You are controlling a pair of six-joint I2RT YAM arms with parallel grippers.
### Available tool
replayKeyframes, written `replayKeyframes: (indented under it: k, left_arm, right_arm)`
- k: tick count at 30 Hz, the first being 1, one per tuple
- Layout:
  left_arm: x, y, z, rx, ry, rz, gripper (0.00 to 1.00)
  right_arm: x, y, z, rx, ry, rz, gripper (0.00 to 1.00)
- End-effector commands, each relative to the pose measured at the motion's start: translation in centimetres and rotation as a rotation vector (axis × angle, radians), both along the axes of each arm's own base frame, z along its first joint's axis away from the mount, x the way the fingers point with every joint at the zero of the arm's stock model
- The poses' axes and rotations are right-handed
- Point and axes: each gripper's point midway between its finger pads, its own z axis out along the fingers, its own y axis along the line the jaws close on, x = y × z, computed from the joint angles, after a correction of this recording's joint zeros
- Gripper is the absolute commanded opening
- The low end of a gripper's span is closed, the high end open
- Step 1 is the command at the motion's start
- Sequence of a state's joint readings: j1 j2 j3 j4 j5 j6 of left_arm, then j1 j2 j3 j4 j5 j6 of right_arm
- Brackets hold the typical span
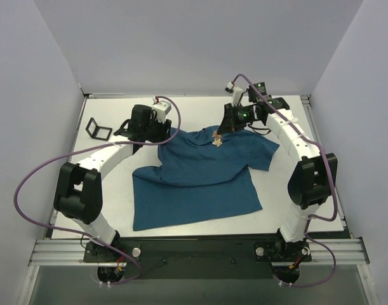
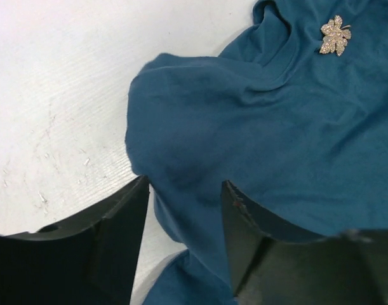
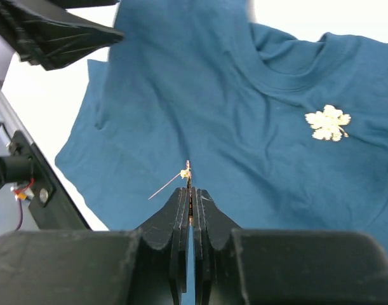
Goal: Remove the brooch from the garment
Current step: Remove the brooch from the flattened clothing, then close the brooch.
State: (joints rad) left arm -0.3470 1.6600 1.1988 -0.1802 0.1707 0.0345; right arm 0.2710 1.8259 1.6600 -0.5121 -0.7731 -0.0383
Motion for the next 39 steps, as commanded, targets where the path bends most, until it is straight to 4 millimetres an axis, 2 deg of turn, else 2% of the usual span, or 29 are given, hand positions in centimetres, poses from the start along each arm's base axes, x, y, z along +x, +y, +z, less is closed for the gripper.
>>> replayKeyframes:
  k: [1,2,5,6,8,9,12,13,15,16,17,18,19,21,26,31,35,39]
  left_arm:
    - [0.7,-0.6,3.5,-0.040,-0.070,-0.014,0.61]
    - [0.6,-0.8,3.8,-0.051,-0.079,-0.024,0.62]
    - [-0.1,-1.7,6.7,-0.099,-0.152,-0.104,0.65]
    - [-0.9,-2.7,7.7,-0.135,-0.170,-0.173,0.66]
    - [-2.0,-3.4,10.0,-0.157,-0.233,-0.254,0.68]
    - [-3.4,-4.6,11.2,-0.200,-0.253,-0.347,0.69]
    - [-6.1,-5.6,13.5,-0.242,-0.317,-0.495,0.75]
    - [-7.7,-6.5,14.4,-0.285,-0.316,-0.588,0.75]
    - [-9.2,-7.1,14.7,-0.325,-0.292,-0.653,0.75]
    - [-10.8,-7.7,14.2,-0.383,-0.245,-0.714,0.75]
    - [-11.3,-7.9,14.2,-0.409,-0.235,-0.730,0.75]
    - [-11.7,-8.4,15.0,-0.435,-0.278,-0.762,0.75]
    - [-12.8,-8.7,14.1,-0.481,-0.224,-0.784,0.75]
    - [-13.5,-9.3,14.2,-0.516,-0.232,-0.815,0.75]
    - [-14.4,-10.5,12.8,-0.538,-0.176,-0.843,0.76]
    - [-15.9,-11.7,11.9,-0.569,-0.133,-0.890,0.76]
    - [-16.0,-12.0,11.7,-0.601,-0.118,-0.900,0.75]
    - [-16.0,-12.2,11.0,-0.609,-0.081,-0.908,0.75]
  right_arm:
    - [-2.5,0.8,2.5,0.068,-0.041,0.092,0.00]
    - [-3.0,1.1,2.7,0.085,-0.039,0.112,0.00]
    - [-4.4,1.6,3.6,0.128,-0.041,0.160,0.00]
    - [-5.0,1.6,4.0,0.145,-0.038,0.173,0.00]
    - [-5.8,1.9,4.4,0.169,-0.030,0.207,0.00]
    - [-6.6,2.1,4.9,0.193,-0.016,0.232,0.00]
    - [-8.2,2.5,5.4,0.215,-0.008,0.289,0.00]
    - [-8.7,2.8,5.4,0.219,-0.009,0.310,0.00]
    - [-9.8,3.0,5.6,0.242,-0.007,0.352,0.00]
    - [-10.1,3.1,5.7,0.254,-0.005,0.364,0.00]
    - [-10.6,3.3,5.6,0.266,0.009,0.377,0.00]
    - [-11.1,3.5,5.9,0.293,0.021,0.396,0.00]
    - [-11.4,3.7,5.9,0.305,0.028,0.407,0.00]
    - [-12.0,4.1,5.7,0.330,0.051,0.432,0.00]
    - [-13.1,5.3,4.6,0.357,0.109,0.484,0.00]
    - [-13.2,5.9,3.4,0.348,0.138,0.499,0.00]
    - [-13.2,6.1,2.6,0.336,0.148,0.502,0.00]
    - [-13.4,6.1,2.7,0.340,0.146,0.509,0.00]
